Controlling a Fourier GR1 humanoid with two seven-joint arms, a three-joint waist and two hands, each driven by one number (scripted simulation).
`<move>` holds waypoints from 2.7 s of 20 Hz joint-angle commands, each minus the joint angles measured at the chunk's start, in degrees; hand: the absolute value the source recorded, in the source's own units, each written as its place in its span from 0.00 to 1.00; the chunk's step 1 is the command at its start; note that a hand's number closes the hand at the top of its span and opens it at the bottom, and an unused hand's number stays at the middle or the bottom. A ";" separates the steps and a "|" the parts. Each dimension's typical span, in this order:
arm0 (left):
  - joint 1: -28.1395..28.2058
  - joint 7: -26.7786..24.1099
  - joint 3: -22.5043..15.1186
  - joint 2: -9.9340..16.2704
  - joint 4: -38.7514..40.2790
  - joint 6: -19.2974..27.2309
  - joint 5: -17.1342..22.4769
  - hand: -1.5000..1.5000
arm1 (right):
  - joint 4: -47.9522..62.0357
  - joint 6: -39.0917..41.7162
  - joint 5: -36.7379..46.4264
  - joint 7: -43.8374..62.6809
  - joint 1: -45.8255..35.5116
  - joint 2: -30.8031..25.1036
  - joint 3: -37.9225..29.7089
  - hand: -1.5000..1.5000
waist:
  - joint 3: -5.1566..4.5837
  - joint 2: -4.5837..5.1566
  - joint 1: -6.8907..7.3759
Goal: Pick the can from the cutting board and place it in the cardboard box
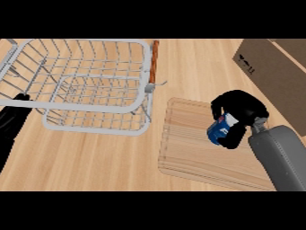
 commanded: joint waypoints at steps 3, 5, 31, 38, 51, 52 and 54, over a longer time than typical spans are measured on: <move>-2.10 3.97 -2.03 -0.05 1.10 0.96 -1.13 0.50 | 12.05 -6.87 3.36 18.64 -9.38 6.34 -9.73 1.00 | -0.35 1.11 0.69; -3.68 3.16 -1.96 -0.26 4.58 0.40 -1.06 0.50 | 14.37 -9.78 4.28 20.89 -13.60 7.98 -10.71 1.00 | -0.41 1.04 0.10; -6.62 4.98 1.48 0.42 5.63 0.11 -0.98 0.50 | 1.91 -15.99 10.40 34.63 -33.03 -1.90 -21.22 1.00 | -0.44 0.42 -1.38; -4.00 3.30 0.79 -1.27 5.15 -1.14 -1.35 0.50 | 11.21 -17.66 10.59 27.57 -31.61 -7.65 -22.82 1.00 | -0.43 0.57 -0.80; -3.84 3.47 -1.08 -3.54 3.40 0.10 -4.13 0.50 | 34.20 -35.59 7.06 7.96 -29.07 -13.93 -30.29 1.00 | -0.34 1.11 0.18; -2.31 2.04 -1.30 -4.35 3.56 -0.65 -4.01 0.50 | 34.47 -35.85 8.21 11.50 -30.90 -9.85 -28.43 1.00 | -0.40 0.87 0.25; -1.14 0.98 -0.38 -3.56 3.42 -1.94 -3.61 0.50 | 38.36 -33.21 5.81 8.18 -30.74 -13.12 -30.93 1.00 | -0.39 0.93 0.31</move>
